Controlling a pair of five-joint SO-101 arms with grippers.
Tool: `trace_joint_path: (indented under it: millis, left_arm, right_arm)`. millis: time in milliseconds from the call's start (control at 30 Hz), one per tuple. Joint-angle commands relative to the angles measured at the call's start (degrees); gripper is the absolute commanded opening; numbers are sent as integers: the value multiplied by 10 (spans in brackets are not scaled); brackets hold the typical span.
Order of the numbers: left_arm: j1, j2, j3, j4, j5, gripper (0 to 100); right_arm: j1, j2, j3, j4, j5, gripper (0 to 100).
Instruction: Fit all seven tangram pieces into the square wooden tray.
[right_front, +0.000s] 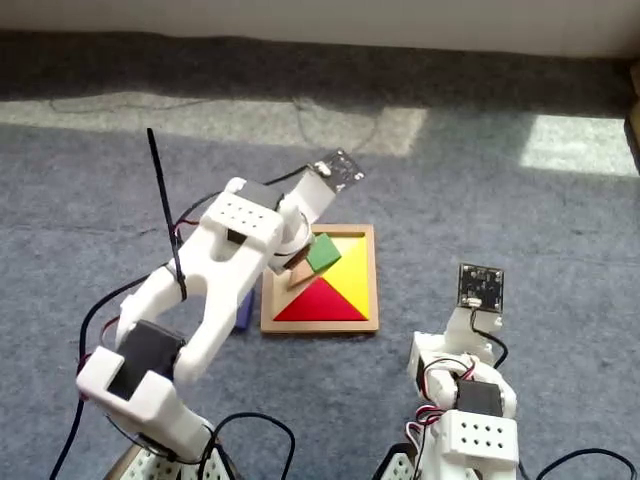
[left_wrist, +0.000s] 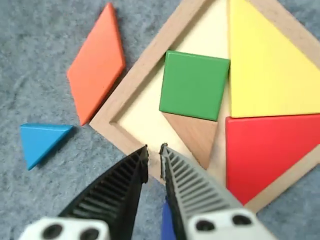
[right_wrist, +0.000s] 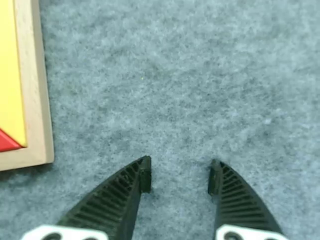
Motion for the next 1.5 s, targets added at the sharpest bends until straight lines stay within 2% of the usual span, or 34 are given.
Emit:
trace_joint_path:
  millis: [0,133,367,533,700,767,867,1033,1200,1400,1467]
  left_arm:
    - [31,-50,-12,32,12,71]
    - [28,-74,-15,51,13,71]
    - [-54,-194,6,79,41,68]
    - [-110,-327,100,76,41,67]
    - [-204,-453,208,61,68,70]
    - [-228,-491,253,53,57,71]
    - [-231,-524,311,56,18,101]
    - [-231,-514,371,51,7,243]
    - [-205,-460,374,51,4,248]
    - [-108,-371,374,7,-17,245]
    - [-94,-334,373,-17,-24,245]
  right_arm:
    - [13,0,9,-15,5,202]
    - [13,0,9,-15,5,202]
    - [13,0,9,-15,5,202]
    - [13,0,7,-15,5,202]
    - [13,0,5,-15,5,202]
    - [13,0,7,-15,5,202]
    - [13,0,8,-15,5,202]
    - [13,0,9,-15,5,202]
    - [13,0,9,-15,5,202]
    - [12,0,9,-15,5,202]
    - [12,0,9,-15,5,202]
